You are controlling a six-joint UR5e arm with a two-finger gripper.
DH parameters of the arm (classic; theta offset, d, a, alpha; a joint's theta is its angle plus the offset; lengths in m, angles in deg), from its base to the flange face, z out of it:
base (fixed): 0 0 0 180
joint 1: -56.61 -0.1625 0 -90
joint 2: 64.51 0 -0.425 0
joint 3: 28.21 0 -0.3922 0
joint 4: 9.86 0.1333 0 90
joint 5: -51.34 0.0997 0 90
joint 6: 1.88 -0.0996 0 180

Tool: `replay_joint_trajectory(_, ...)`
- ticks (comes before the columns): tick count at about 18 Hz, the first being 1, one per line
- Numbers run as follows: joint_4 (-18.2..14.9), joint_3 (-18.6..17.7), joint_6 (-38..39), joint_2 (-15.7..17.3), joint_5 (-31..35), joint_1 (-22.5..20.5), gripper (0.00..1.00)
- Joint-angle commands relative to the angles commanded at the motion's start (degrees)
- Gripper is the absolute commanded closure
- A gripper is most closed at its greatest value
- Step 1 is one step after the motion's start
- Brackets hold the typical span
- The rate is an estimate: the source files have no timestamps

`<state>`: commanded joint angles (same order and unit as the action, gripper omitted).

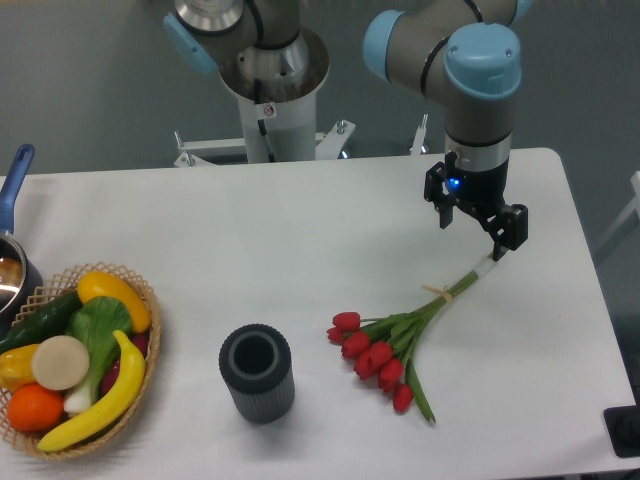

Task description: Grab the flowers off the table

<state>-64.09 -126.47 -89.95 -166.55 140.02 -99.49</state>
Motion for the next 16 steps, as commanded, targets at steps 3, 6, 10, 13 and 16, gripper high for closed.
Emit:
replay_joint_trajectory(3,0.0,-0.35,0.0,0.17,0.0,0.0,0.0)
replay_joint_trajectory(6,-0.09,0.52,0.35,0.7,-0.7,0.0,0.0)
replay_joint_trajectory(10,0.52,0.88,1.84,1.32,-1.66,0.18,0.0)
replay_joint_trajectory(13,0.09,2.99,6.84,0.79,-10.43,-1.31,0.0)
replay_joint_trajectory(16,-0.09,3.34,6.86,-1.31,-11.6,-1.76,0.0)
